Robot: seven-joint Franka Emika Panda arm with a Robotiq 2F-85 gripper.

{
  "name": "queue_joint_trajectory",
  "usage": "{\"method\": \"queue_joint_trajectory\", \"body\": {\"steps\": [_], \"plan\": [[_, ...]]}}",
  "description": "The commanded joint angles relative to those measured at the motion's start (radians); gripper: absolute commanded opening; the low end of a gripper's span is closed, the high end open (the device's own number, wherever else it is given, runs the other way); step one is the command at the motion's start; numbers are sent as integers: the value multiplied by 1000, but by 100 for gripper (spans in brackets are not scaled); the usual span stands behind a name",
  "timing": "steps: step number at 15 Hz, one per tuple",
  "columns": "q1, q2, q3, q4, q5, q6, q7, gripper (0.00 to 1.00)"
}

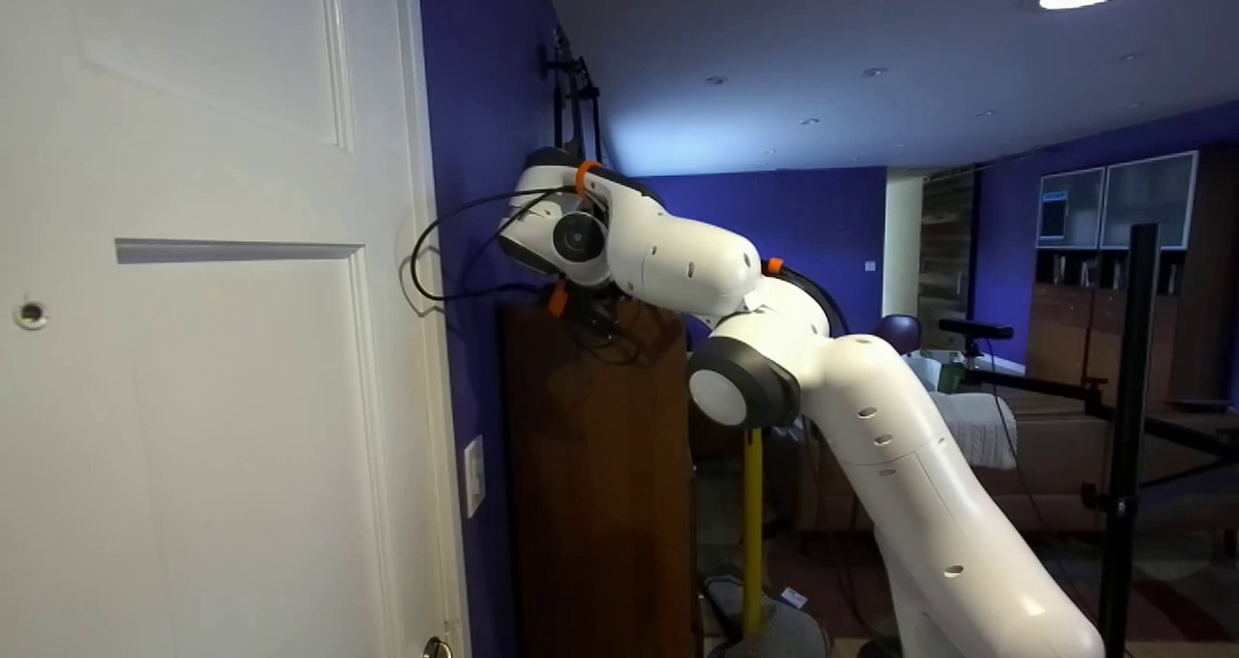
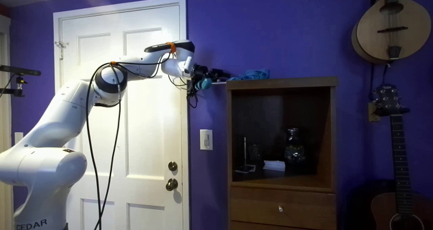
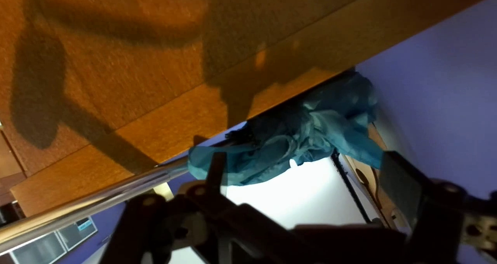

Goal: Remove the umbrella from the door and put it on top of the cabinet

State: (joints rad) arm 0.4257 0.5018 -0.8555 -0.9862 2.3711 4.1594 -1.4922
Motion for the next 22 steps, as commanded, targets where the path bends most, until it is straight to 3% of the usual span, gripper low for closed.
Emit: {"method": "queue_joint_trajectory", "body": {"steps": [1, 7, 8, 16, 22], "plan": [[-11, -26, 47, 66, 37, 17, -65, 100], [28, -89, 127, 96, 25, 98, -258, 100], [91, -98, 46, 39, 12, 67, -283, 100], [295, -113, -182, 23, 20, 67, -558, 100], [509, -88, -376, -25, 69, 67, -656, 100]]}}
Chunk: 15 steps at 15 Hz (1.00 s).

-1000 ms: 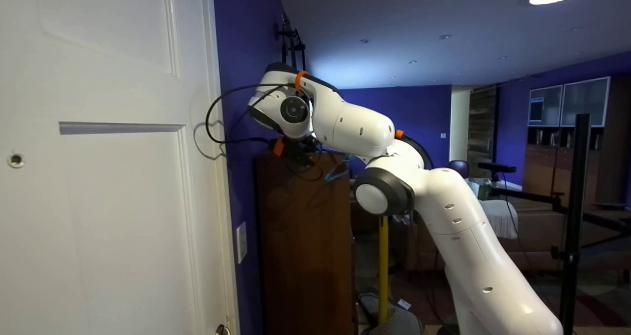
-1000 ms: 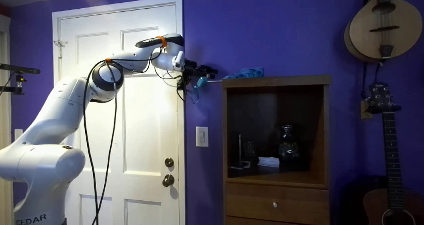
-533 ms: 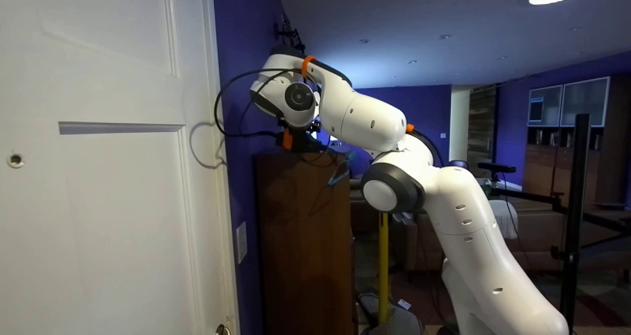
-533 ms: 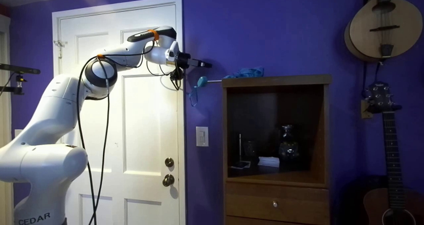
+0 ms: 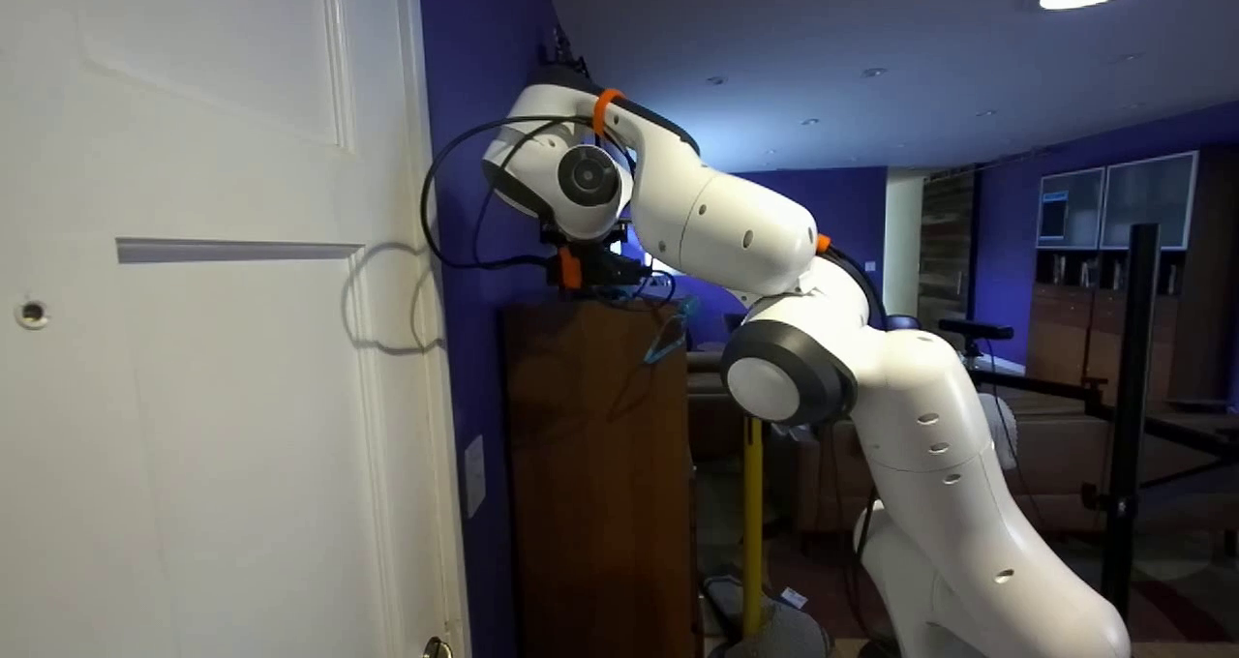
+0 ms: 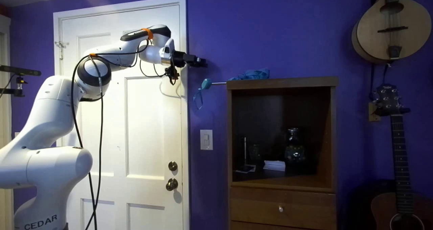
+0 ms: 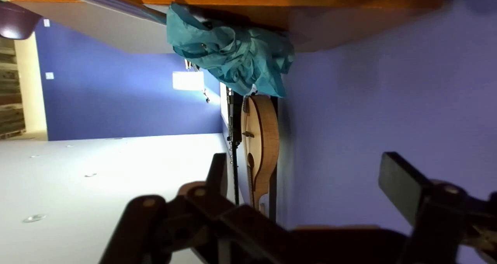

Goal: Remove the umbrella from the door and put it on top of the cabinet

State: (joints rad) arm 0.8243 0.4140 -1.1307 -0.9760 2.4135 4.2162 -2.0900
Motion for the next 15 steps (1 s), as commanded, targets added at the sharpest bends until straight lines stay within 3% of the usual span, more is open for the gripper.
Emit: {"method": "queue_joint_trajectory", "body": {"steps": [1, 5, 10, 13, 15], "plan": [[148, 4, -135, -43, 26, 10, -64, 100], [292, 41, -298, -71, 30, 10, -76, 100], [409, 97, -494, -142, 89, 10, -85, 100], [452, 130, -583, -185, 137, 10, -86, 100], [502, 122, -609, -245, 94, 10, -49, 100]]}}
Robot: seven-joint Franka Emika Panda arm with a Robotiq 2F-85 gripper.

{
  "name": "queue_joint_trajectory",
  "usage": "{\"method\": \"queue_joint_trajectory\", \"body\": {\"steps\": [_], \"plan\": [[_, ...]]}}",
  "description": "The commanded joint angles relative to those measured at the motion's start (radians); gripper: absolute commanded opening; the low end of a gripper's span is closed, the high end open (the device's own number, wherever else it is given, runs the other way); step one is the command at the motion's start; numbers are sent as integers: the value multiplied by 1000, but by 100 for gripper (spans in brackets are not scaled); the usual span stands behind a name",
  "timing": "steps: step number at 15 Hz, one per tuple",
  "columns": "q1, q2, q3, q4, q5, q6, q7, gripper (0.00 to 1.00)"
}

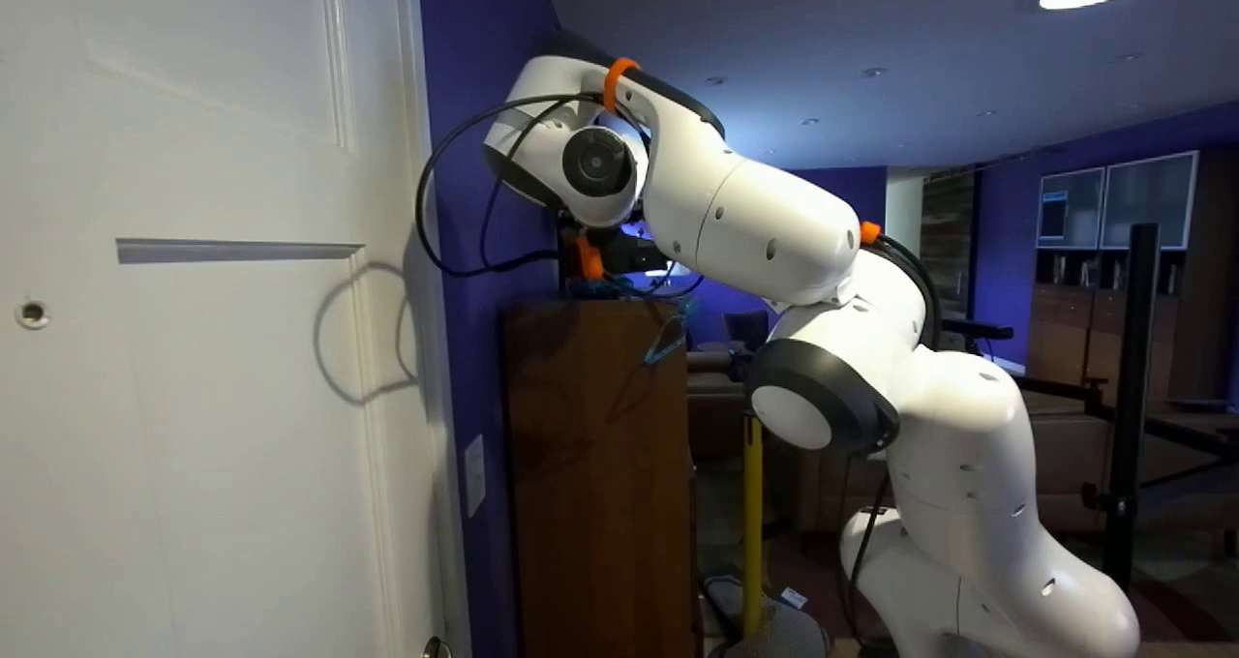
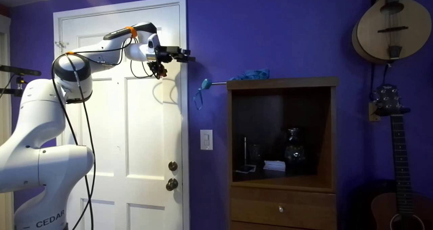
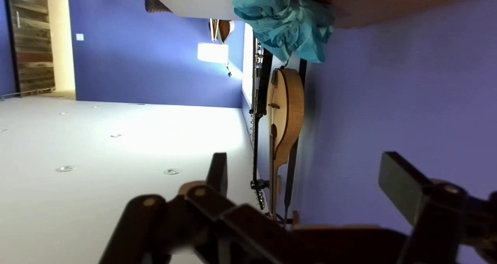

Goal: Remove the umbrella from the door and put it on top of the cabinet

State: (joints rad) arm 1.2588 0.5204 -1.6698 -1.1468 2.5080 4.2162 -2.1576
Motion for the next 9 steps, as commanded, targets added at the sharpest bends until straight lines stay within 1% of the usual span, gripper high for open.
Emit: {"method": "queue_joint_trajectory", "body": {"steps": [1, 3, 4, 6, 9], "plan": [[86, 19, -87, -95, -1, 10, 23, 100], [111, 22, -112, -126, -1, 10, 42, 100], [69, 8, -70, -79, -1, 0, 12, 100], [88, 10, -86, -103, -1, 0, 22, 100], [92, 12, -90, -110, -2, 0, 27, 100]]}}
